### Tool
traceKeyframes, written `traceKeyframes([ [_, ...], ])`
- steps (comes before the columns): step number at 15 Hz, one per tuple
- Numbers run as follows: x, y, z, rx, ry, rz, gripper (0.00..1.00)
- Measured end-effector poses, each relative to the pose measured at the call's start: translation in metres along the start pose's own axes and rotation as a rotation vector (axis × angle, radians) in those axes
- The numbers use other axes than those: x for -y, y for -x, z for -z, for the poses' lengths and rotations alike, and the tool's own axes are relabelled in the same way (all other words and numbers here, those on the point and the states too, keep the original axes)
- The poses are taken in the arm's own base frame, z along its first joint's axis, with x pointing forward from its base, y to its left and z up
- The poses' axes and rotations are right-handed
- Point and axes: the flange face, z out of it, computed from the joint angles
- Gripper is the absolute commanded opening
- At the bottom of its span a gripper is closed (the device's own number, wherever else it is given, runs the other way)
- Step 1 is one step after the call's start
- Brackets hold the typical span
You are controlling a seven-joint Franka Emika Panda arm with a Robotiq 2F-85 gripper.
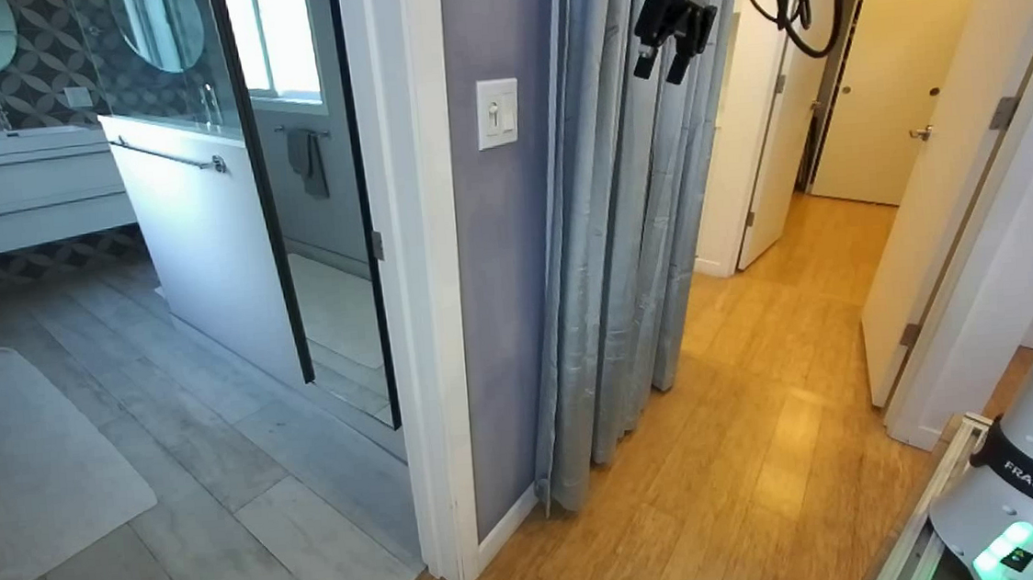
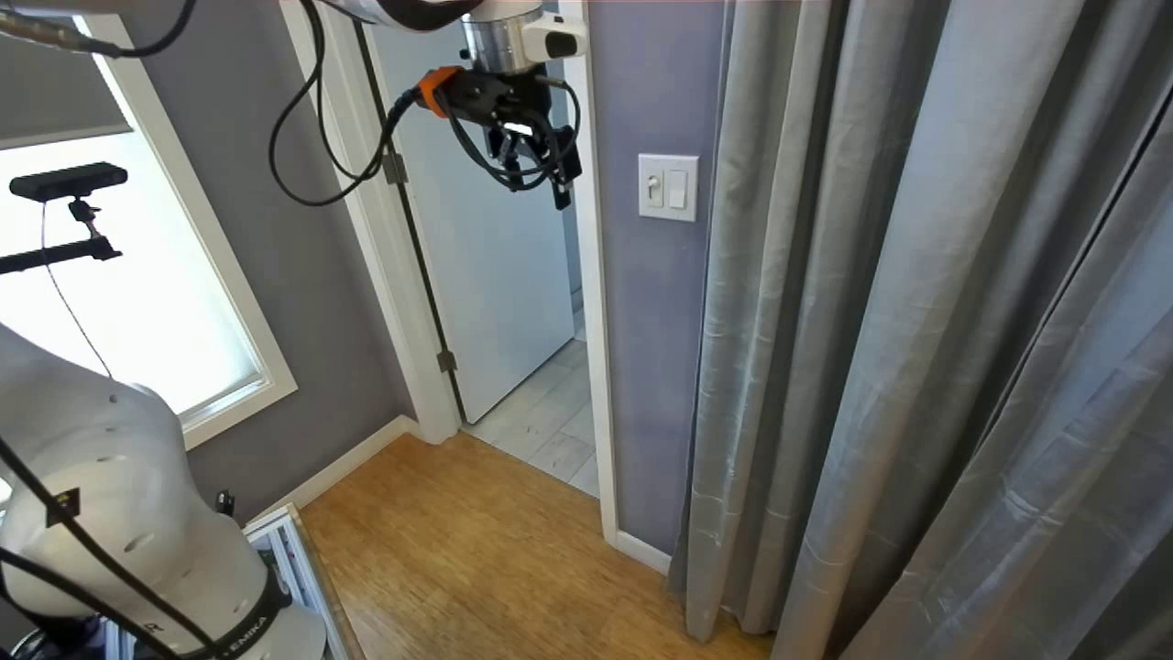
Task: Flip the switch
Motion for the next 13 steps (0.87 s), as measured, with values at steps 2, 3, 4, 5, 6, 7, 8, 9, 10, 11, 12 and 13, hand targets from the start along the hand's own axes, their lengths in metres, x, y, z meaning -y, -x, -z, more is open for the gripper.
traceKeyframes([
  [2,0.012,0.014,0.000,-0.025,0.020,0.029,1.00],
  [3,0.016,0.020,-0.001,-0.035,0.026,0.040,1.00],
  [4,0.019,0.025,0.000,-0.041,0.029,0.044,1.00],
  [5,0.019,0.027,-0.001,-0.045,0.031,0.046,1.00],
  [6,0.019,0.029,-0.001,-0.046,0.031,0.046,1.00],
  [7,0.019,0.029,-0.002,-0.046,0.031,0.046,1.00],
  [8,0.019,0.029,-0.002,-0.045,0.032,0.046,1.00],
  [9,0.019,0.029,-0.003,-0.044,0.032,0.046,1.00],
  [10,0.019,0.030,-0.003,-0.044,0.032,0.046,1.00],
  [11,0.019,0.029,-0.003,-0.045,0.032,0.046,1.00],
  [12,0.019,0.029,-0.003,-0.045,0.032,0.046,1.00],
  [13,0.019,0.029,-0.003,-0.045,0.032,0.046,1.00],
])
